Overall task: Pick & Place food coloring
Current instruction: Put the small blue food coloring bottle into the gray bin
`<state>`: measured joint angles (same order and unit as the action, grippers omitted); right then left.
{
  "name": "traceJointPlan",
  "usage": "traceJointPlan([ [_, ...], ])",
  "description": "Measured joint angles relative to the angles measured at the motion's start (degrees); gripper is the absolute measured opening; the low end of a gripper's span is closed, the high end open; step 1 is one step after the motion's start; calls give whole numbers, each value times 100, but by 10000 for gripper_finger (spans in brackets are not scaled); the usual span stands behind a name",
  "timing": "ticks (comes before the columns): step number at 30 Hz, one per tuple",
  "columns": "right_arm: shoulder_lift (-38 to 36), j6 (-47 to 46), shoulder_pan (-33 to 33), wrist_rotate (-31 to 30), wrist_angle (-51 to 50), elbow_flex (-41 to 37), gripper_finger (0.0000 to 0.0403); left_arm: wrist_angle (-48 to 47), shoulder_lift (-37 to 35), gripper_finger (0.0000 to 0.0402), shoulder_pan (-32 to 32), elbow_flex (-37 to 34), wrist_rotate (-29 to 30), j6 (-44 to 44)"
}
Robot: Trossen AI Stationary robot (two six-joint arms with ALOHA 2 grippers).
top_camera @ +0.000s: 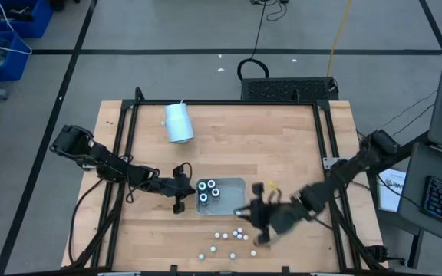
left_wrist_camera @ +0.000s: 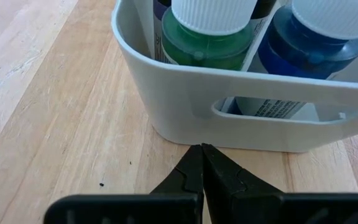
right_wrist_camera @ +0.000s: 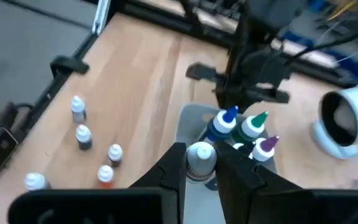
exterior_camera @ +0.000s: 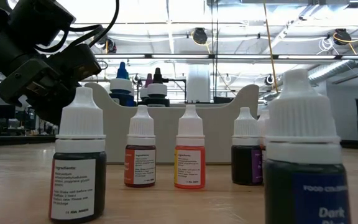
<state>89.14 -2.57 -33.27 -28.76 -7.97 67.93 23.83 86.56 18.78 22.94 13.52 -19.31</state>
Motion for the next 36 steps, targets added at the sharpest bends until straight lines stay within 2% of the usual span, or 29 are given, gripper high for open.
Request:
traceJointPlan([
  [3, 122, 31, 679, 763, 354, -180, 53, 0, 0, 6, -1, 0, 0, 0],
  [7, 216, 47, 1172, 825, 718, -577, 53, -35, 0, 6, -1, 1, -1, 0],
  [10, 336, 9, 1354, 1180, 1207, -868, 53, -34, 0, 6, -1, 2, 0, 0],
  [12, 491, 7, 1421, 1307, 1508, -987, 53, -17, 0, 6, 0, 1, 0, 2],
  [24, 1324, -279, 1603, 1247, 1676, -1004, 52, 27, -2, 6, 0, 0, 2, 7],
  [36, 1579, -387, 1720, 1533, 1699, -1002, 56, 26, 0, 6, 0, 0, 214, 8],
])
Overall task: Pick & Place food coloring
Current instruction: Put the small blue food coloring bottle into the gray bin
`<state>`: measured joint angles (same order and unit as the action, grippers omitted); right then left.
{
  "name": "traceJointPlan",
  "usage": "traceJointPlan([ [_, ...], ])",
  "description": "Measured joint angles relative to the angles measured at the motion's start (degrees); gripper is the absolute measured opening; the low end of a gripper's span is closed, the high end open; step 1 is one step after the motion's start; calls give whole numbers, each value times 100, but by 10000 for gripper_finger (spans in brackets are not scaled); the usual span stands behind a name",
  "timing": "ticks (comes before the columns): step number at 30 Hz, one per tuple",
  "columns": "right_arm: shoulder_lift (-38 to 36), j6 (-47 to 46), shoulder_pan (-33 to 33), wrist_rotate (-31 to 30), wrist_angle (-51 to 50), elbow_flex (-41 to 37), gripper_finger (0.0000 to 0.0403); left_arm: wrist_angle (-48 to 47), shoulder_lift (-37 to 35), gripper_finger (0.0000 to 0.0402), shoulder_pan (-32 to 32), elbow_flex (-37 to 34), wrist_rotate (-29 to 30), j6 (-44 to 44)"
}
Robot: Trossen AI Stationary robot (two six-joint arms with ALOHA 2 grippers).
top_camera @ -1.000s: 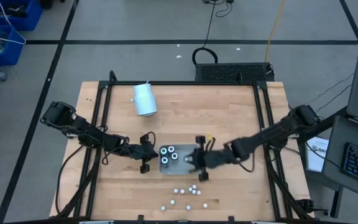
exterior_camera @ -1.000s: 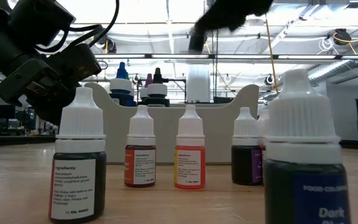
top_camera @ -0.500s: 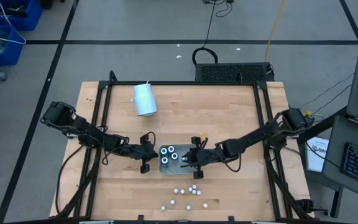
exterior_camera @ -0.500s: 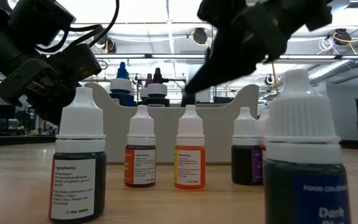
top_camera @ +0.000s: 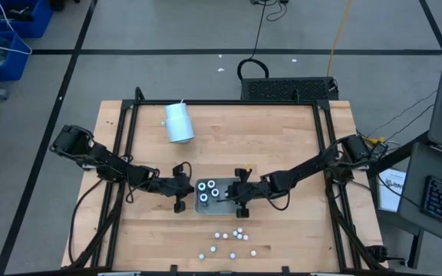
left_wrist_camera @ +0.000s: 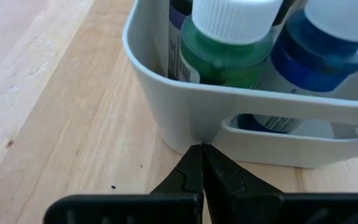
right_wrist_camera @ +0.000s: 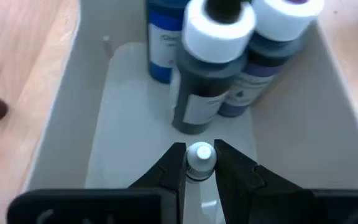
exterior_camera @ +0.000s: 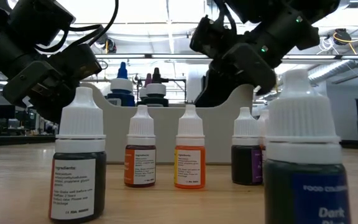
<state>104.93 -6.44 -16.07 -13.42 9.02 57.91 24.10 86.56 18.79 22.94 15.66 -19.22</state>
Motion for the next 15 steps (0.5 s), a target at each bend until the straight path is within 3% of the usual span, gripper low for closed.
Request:
traceJointPlan([
  [15, -265, 108, -3, -1, 198, -2, 153, 0, 0, 6, -2, 0, -13, -55],
])
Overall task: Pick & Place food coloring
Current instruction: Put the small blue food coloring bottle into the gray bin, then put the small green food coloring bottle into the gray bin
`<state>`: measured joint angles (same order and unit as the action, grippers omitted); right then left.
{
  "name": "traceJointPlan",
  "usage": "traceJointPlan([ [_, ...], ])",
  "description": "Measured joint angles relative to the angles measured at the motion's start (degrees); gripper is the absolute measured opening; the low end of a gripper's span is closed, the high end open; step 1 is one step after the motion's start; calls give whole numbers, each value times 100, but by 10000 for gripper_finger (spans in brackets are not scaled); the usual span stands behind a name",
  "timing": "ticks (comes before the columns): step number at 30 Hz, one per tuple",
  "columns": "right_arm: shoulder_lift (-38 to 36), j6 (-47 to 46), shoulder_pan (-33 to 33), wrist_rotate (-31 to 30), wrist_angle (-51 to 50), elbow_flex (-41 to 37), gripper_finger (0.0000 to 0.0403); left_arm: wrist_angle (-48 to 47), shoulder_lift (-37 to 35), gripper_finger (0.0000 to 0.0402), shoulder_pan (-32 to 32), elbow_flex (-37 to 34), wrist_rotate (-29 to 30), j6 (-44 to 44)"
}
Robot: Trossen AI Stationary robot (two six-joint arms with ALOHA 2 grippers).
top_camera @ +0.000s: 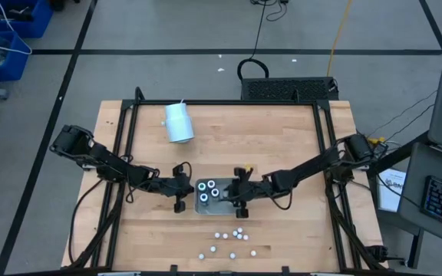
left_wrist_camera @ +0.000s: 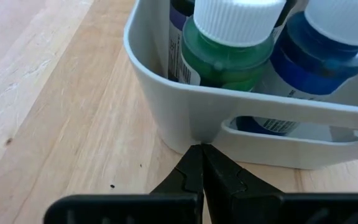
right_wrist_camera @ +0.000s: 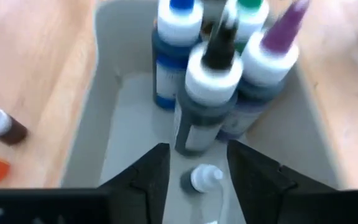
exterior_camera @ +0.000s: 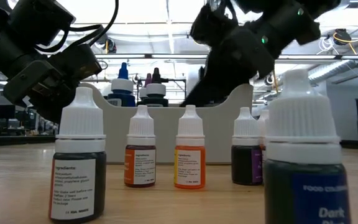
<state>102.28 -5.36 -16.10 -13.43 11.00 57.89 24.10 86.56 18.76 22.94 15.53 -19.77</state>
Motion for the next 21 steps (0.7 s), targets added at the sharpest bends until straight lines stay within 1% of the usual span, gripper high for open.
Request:
traceJointPlan([
  [4, -661, 145, -44, -19, -462, 0, 154, 0, 0, 6, 0, 0, 0, 7],
  [7, -1289, 327, -186, -147, -940, -2, 144, 0, 0, 6, 0, 0, -46, 67],
  [9, -1684, 516, -385, -507, -1038, -105, 129, -35, -50, 6, 0, 0, -333, 81],
  [10, -1890, 662, -514, -762, -1058, -217, 118, -50, -95, 6, 11, 0, -600, 72],
  [12, -2346, 849, -743, -1210, -1051, -496, 90, -54, -176, 6, 78, 1, -1151, -81],
  [14, -2890, 873, -886, -1386, -984, -925, 56, -86, -276, 6, 211, 0, -1449, -215],
  [16, -3412, 864, -910, -1337, -548, -1530, 20, -117, -367, 6, 374, 2, -1485, -283],
  [17, -3632, 893, -873, -1176, -250, -1855, 11, -193, -433, 6, 463, 2, -1447, -288],
  [21, -4312, 919, -570, -283, 932, -3032, 12, -256, -619, 6, 789, 12, -1180, -640],
])
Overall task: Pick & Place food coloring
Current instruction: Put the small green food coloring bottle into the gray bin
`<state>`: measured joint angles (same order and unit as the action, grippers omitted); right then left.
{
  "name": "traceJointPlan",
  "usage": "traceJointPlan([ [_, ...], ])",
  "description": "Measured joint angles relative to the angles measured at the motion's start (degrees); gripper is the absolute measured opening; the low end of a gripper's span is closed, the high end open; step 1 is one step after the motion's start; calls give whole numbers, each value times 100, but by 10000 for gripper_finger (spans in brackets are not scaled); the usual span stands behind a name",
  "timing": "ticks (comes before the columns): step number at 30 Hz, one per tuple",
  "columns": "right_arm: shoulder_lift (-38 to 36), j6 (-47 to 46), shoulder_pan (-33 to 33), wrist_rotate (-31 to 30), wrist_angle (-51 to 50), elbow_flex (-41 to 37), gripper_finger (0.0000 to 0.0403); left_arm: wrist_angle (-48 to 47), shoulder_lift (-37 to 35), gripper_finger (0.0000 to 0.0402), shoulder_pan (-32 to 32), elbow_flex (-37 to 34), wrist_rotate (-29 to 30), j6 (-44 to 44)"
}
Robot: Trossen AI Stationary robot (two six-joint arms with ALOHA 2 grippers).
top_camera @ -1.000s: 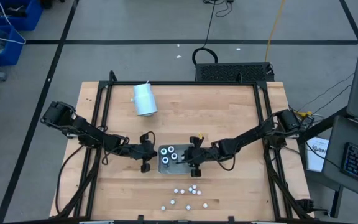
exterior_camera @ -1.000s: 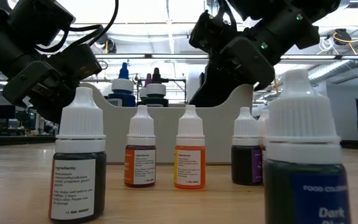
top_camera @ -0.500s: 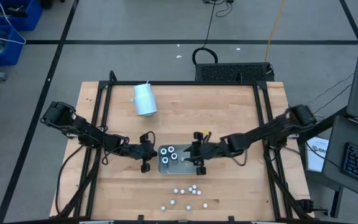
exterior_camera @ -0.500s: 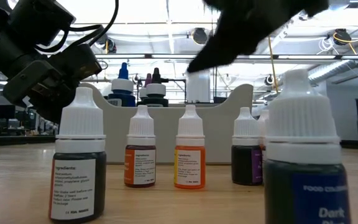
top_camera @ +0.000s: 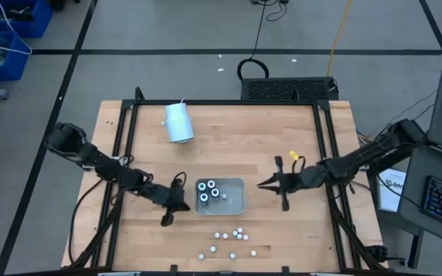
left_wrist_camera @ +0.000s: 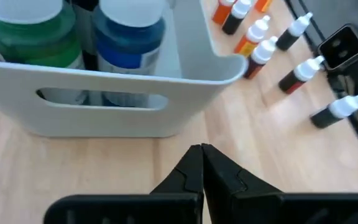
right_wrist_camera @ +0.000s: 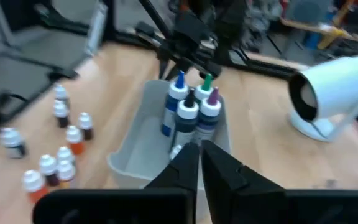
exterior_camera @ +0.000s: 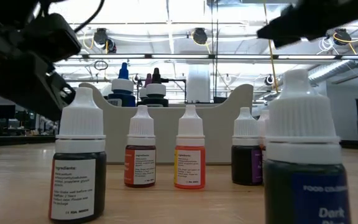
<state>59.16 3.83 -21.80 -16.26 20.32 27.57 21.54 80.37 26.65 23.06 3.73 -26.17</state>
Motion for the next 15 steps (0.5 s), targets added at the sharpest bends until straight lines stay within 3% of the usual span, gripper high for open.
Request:
traceJointPlan([
  [3, -267, 37, 235, 482, 917, -735, 4, -210, -7, 6, 231, 262, 245, -157],
  [7, -374, 55, 421, 595, 1899, -1404, 3, -1437, 160, 5, 614, 1212, 624, -249],
  [15, -365, 1, 513, 602, 1971, -1622, 1, -4044, 1635, 5, 1551, 3955, 1438, -258],
])
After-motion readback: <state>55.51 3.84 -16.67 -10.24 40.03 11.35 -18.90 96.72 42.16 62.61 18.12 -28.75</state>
